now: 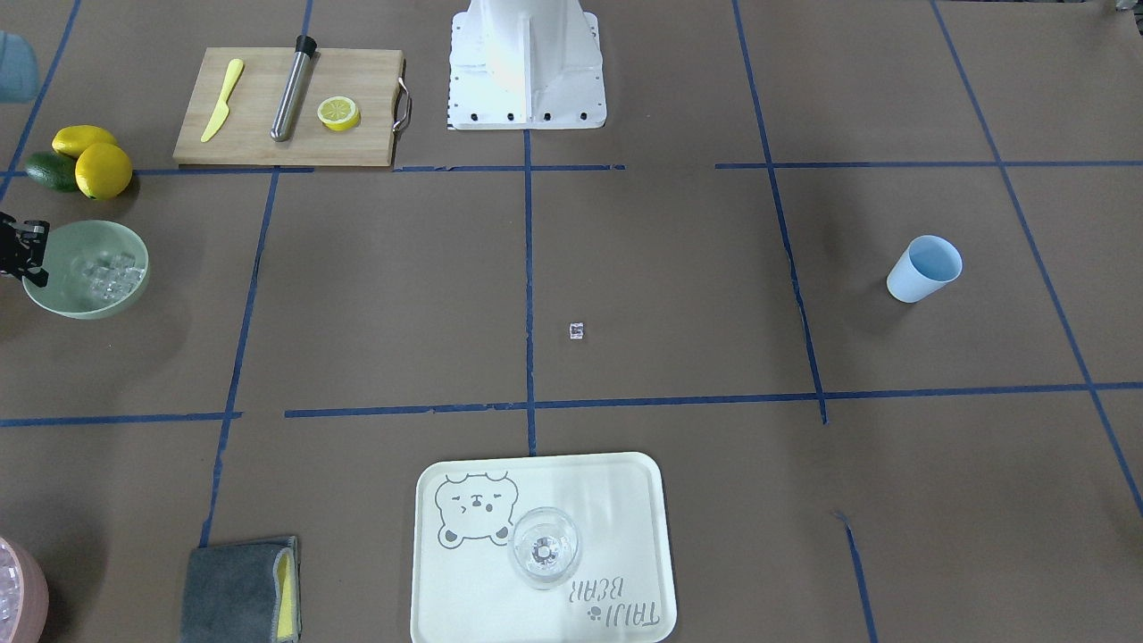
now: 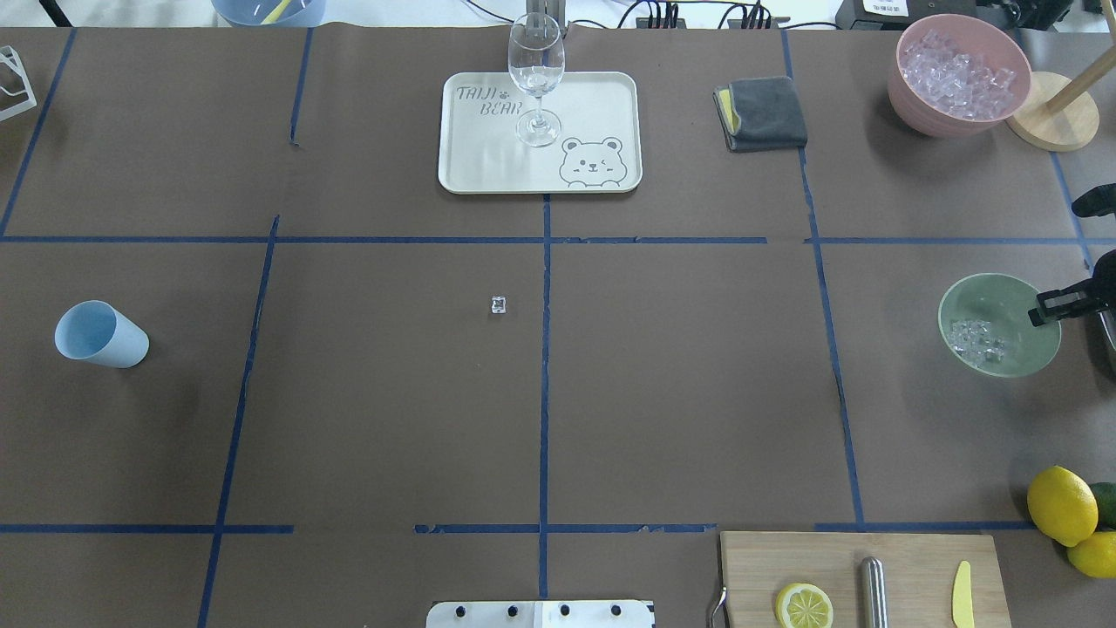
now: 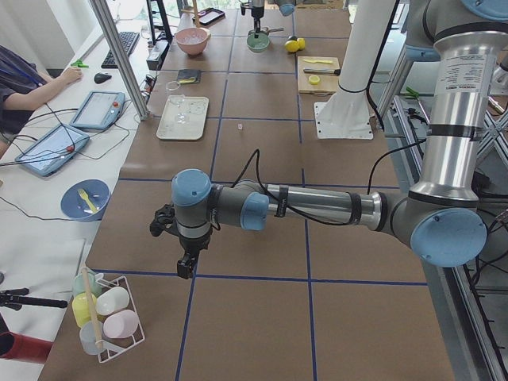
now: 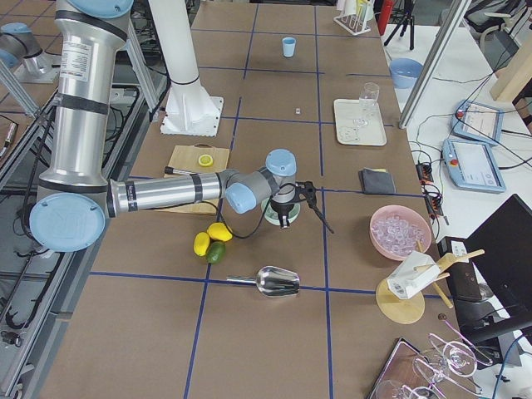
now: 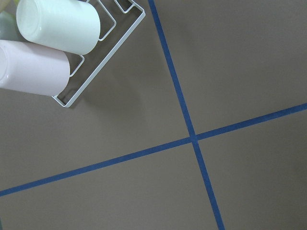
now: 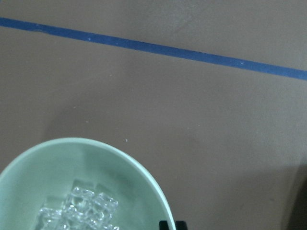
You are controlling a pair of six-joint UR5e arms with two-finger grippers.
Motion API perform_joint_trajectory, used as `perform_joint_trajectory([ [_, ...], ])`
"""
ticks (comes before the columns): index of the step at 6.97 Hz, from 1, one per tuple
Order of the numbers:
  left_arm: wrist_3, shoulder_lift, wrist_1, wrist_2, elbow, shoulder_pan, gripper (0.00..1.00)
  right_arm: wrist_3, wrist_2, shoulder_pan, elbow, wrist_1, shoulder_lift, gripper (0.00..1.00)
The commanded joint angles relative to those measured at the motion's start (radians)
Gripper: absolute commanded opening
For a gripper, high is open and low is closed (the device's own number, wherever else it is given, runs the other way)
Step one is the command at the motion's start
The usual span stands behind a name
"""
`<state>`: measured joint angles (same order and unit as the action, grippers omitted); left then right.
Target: Pour ice into bowl
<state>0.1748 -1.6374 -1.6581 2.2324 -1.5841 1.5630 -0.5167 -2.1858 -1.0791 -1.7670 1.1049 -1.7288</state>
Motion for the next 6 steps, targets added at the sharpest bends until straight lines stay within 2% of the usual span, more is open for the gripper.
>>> perform_joint_trajectory([
  [1, 0.0, 0.001, 0.001, 0.0, 0.0, 0.0, 1.0, 0.007, -0.002, -0.004, 0.107, -0.103, 0.012, 0.0],
  [3, -0.001, 0.001, 0.001, 0.0, 0.0, 0.0, 1.0, -0.09, -0.032, -0.002, 0.106, -0.109, 0.043, 0.0],
  [4, -0.001, 0.001, 0.0, 0.0, 0.001, 0.0, 1.0, -0.124, -0.061, -0.002, 0.104, -0.111, 0.055, 0.06],
  [5, -0.001, 0.001, 0.0, 0.0, 0.001, 0.0, 1.0, -0.125, -0.068, -0.001, 0.103, -0.111, 0.055, 0.45],
  [6, -0.001, 0.001, 0.0, 0.0, 0.001, 0.0, 1.0, -0.125, -0.075, 0.002, 0.097, -0.111, 0.055, 0.99],
])
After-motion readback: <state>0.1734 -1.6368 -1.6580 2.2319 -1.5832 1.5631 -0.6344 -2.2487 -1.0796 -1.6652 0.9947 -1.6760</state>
